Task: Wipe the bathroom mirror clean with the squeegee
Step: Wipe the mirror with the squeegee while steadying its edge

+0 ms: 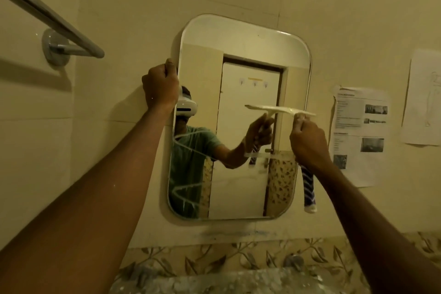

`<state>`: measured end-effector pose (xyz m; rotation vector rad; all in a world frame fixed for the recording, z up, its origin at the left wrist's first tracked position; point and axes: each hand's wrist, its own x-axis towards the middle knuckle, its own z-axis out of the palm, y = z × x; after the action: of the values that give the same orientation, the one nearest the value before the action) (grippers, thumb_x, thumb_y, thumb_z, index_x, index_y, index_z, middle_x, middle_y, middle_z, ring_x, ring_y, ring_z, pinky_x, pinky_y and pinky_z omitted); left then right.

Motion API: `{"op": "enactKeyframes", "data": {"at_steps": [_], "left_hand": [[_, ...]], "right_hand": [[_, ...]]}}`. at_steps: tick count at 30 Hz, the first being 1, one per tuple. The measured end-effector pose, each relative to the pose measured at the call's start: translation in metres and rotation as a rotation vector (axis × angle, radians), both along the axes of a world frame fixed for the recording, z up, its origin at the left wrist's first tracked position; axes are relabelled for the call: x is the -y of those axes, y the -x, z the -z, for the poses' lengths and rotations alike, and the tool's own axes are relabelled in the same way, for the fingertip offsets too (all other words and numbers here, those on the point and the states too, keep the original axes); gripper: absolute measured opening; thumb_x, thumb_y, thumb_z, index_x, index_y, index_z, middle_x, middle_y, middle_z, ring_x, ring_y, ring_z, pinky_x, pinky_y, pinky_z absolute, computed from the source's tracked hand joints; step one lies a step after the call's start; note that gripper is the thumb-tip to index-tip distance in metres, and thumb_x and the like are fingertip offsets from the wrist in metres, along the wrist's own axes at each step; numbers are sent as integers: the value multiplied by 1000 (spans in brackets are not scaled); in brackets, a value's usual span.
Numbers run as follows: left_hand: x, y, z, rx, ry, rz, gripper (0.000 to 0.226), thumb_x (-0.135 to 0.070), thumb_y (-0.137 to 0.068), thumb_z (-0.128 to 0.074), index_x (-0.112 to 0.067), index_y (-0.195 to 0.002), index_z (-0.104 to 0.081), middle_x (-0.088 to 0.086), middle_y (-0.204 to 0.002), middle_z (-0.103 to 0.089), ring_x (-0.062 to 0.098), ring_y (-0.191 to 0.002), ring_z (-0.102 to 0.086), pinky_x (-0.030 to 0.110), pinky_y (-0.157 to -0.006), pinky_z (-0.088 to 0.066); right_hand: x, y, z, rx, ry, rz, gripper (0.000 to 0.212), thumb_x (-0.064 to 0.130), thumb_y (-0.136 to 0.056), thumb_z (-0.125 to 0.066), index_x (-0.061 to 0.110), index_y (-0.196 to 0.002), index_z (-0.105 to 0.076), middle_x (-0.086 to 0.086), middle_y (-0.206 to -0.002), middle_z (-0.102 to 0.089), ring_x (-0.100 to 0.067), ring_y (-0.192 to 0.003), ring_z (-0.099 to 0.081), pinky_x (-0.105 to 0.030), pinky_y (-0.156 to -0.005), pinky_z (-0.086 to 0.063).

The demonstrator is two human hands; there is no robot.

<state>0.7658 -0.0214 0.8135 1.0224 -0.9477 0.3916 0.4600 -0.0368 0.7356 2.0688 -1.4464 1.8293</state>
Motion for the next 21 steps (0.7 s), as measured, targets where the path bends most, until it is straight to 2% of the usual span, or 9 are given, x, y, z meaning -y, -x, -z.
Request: {"op": "enactKeyframes", "data": {"at_steps": [2, 6, 9, 11, 13, 17, 19, 21], "left_hand": [[0, 1, 1, 12, -29, -5, 48, -31, -99, -39, -13, -54, -43, 2, -53, -48, 19, -53, -45, 28, -53, -28], [2, 3, 15, 85, -57, -68, 46, -33, -99, -38, -8, -64, -53, 11, -61, -56, 24, -59, -52, 33, -55, -37], [2, 5, 24, 86, -56, -81, 49, -36, -100, -37, -1, -73, -60, 18, -72, -64, 31, -67, -60, 40, -61, -50], [0, 6, 24, 83, -71, -84, 50, -36, -100, -37, 1, -77, -62, 19, -75, -66, 32, -70, -61, 42, -64, -52], [-1, 6, 24, 96, -67, -91, 49, -37, -100, -37, -1, -77, -62, 19, -76, -67, 30, -69, -62, 39, -62, -52], [-3, 6, 24, 119, -70, -116, 46, -37, -100, -38, -7, -75, -62, 13, -75, -66, 17, -60, -52, 25, -55, -37], [-1, 5, 24, 126, -73, -136, 46, -37, -100, -37, -7, -74, -61, 12, -73, -65, 15, -59, -50, 22, -53, -33], [2, 5, 24, 131, -76, -135, 46, -36, -101, -36, -6, -77, -62, 13, -75, -66, 15, -61, -52, 22, -56, -36]], "right_hand": [[7, -5, 16, 16, -2, 8, 40, 33, -105, -28, 13, -84, -55, -3, -60, -54, -11, -43, -47, -22, -39, -38], [5, -17, 117, 95, -90, -1, 40, 36, -104, -29, 17, -82, -56, -7, -64, -62, -22, -50, -61, -40, -45, -55], [-3, -17, 166, 73, -178, 53, 41, 37, -103, -29, 18, -81, -58, -2, -63, -63, -15, -53, -61, -40, -51, -56], [-7, -14, 166, 53, -200, 63, 42, 40, -102, -29, 20, -76, -57, -2, -64, -63, -13, -54, -61, -37, -51, -55], [-7, -10, 142, 69, -166, 22, 43, 40, -102, -31, 19, -74, -55, -7, -63, -62, -19, -51, -59, -37, -48, -53], [4, -2, 80, 79, -18, -10, 44, 37, -104, -29, 13, -79, -55, -9, -66, -59, -24, -55, -57, -34, -48, -49], [8, -4, 88, 88, -14, -14, 41, 35, -105, -29, 11, -87, -57, -11, -69, -61, -28, -58, -61, -39, -49, -54], [6, -12, 129, 129, -76, -9, 38, 33, -105, -30, 14, -85, -57, -12, -69, -63, -29, -57, -63, -44, -49, -56]]}}
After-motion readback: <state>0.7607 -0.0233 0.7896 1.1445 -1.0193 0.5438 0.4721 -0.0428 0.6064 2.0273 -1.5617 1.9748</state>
